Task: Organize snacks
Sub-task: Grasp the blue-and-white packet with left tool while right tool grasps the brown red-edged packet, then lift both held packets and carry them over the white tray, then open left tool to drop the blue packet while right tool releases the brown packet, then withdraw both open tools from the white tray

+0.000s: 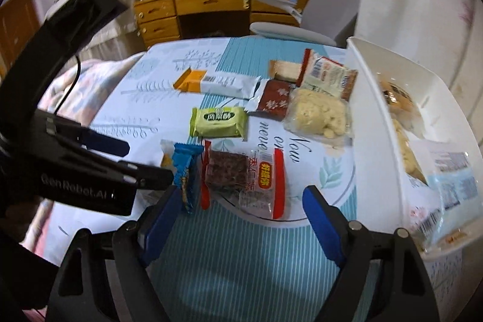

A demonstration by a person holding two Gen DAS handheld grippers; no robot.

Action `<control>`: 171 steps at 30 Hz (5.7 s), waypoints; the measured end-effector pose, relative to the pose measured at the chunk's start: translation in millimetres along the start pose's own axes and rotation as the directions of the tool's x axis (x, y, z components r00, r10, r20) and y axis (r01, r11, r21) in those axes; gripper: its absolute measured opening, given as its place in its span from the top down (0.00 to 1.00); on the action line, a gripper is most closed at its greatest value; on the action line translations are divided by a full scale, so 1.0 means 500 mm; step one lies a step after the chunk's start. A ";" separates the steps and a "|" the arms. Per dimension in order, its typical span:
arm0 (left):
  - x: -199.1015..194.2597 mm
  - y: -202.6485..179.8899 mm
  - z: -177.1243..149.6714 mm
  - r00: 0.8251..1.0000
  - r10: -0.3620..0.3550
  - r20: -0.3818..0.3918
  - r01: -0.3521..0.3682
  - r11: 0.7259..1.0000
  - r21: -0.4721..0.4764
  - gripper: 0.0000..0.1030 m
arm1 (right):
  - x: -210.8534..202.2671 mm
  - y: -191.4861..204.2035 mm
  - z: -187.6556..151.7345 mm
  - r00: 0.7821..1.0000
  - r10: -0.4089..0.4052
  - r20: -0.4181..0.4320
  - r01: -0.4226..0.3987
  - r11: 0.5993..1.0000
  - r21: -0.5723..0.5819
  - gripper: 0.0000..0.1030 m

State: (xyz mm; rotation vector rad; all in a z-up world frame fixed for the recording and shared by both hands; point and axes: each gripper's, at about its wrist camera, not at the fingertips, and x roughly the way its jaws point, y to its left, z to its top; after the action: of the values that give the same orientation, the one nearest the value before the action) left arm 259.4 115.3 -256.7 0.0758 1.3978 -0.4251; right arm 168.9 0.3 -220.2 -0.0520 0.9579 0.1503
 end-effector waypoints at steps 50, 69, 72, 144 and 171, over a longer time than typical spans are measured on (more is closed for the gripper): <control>-0.055 0.043 -0.068 0.998 -0.060 -0.025 0.056 0.985 -0.161 0.70 | 0.031 0.086 -0.019 0.993 0.079 -0.089 -0.088 0.991 -0.104 0.59; -0.263 -0.058 -0.172 0.976 -0.150 0.156 0.164 0.983 -0.083 0.69 | -0.211 0.070 0.018 0.997 0.060 0.045 -0.057 0.996 -0.072 0.59; -0.280 -0.087 -0.167 0.965 -0.180 0.192 0.191 0.981 -0.044 0.69 | -0.239 0.040 0.027 0.997 0.027 0.067 -0.023 0.998 -0.064 0.59; -0.269 -0.258 -0.101 0.933 0.119 0.341 0.016 0.929 -0.369 0.44 | -0.231 -0.366 0.083 0.988 0.132 -0.077 -0.121 0.984 0.133 0.32; -0.346 0.070 -0.077 0.949 0.150 0.277 -0.132 0.988 -0.080 0.30 | -0.140 -0.058 0.067 0.958 0.234 -0.166 -0.133 0.874 0.468 0.32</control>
State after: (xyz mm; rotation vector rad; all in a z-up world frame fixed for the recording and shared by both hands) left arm 215.8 201.6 -104.2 0.0625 1.1141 -0.2622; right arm 161.0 -31.9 -144.2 0.4667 1.1982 0.0948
